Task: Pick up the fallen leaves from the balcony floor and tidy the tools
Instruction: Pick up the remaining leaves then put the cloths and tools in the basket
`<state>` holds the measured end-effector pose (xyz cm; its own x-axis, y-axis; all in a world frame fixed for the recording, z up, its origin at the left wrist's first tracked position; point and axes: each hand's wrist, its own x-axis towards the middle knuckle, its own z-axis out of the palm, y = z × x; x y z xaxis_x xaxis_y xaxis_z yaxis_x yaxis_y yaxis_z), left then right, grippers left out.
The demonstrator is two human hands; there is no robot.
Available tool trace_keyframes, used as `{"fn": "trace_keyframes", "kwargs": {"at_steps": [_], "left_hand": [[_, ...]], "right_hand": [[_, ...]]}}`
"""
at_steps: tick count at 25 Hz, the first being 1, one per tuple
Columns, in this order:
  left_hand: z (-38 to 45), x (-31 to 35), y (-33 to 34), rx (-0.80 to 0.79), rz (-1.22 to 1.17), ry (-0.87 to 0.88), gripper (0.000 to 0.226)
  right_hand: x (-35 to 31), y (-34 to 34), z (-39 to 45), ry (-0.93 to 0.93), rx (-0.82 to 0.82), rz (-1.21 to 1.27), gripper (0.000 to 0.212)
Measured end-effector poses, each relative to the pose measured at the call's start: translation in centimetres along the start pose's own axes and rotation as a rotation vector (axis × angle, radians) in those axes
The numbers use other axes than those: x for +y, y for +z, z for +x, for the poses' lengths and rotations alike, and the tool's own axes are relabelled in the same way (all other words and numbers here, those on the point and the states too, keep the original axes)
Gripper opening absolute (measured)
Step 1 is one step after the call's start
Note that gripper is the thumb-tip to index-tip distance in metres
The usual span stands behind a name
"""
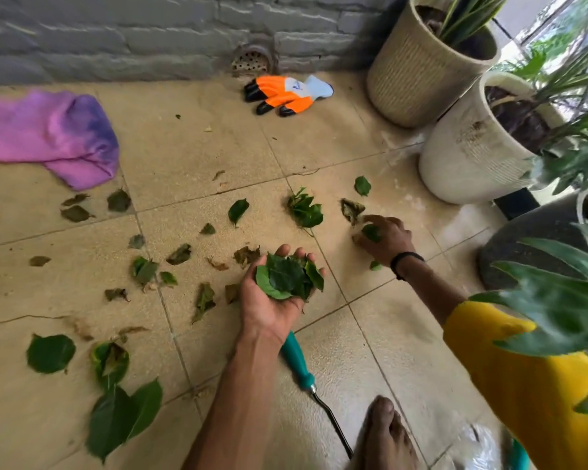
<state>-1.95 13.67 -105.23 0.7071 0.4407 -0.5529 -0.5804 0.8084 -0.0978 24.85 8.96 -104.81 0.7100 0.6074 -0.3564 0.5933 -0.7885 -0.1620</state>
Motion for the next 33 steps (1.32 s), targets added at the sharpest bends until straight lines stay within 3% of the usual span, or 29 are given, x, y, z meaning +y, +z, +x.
{"fn": "trace_keyframes", "kwargs": {"at_steps": [3, 8, 14, 17, 20, 25, 29, 33], "left_hand": [[0.1, -0.1, 0.5, 0.003, -0.025, 0.013, 0.04], [0.7, 0.0, 0.6, 0.001, 0.008, 0.03, 0.039], [0.7, -0.8, 0.6, 0.004, 0.059, 0.015, 0.041], [0.9, -0.3, 0.3, 0.001, 0.066, 0.031, 0.041], [0.8, -0.1, 0.3, 0.008, 0.065, 0.042, 0.04], [0.5, 0.2, 0.5, 0.008, 0.075, 0.051, 0.041], [0.3, 0.5, 0.2, 0.028, 0.057, 0.056, 0.042], [0.3, 1.0, -0.1, 0.081, 0.071, 0.06, 0.043]], "right_hand": [[-0.9, 1.9, -0.7, -0.106, 0.209, 0.023, 0.023], [0.1, 0.3, -2.5, 0.012, 0.352, 0.192, 0.018], [2.6, 0.8, -4.6, 0.068, 0.094, 0.045, 0.022], [2.6, 2.2, -4.9, 0.046, 0.137, 0.039, 0.009], [2.2, 3.4, -5.2, 0.076, 0.205, 0.05, 0.025], [1.8, 3.2, -4.5, 0.046, 0.278, 0.035, 0.007], [0.7, 2.1, -4.5, 0.049, 0.273, 0.086, 0.01], [-2.1, 0.3, -5.1, 0.195, 0.179, 0.426, 0.026]]}}
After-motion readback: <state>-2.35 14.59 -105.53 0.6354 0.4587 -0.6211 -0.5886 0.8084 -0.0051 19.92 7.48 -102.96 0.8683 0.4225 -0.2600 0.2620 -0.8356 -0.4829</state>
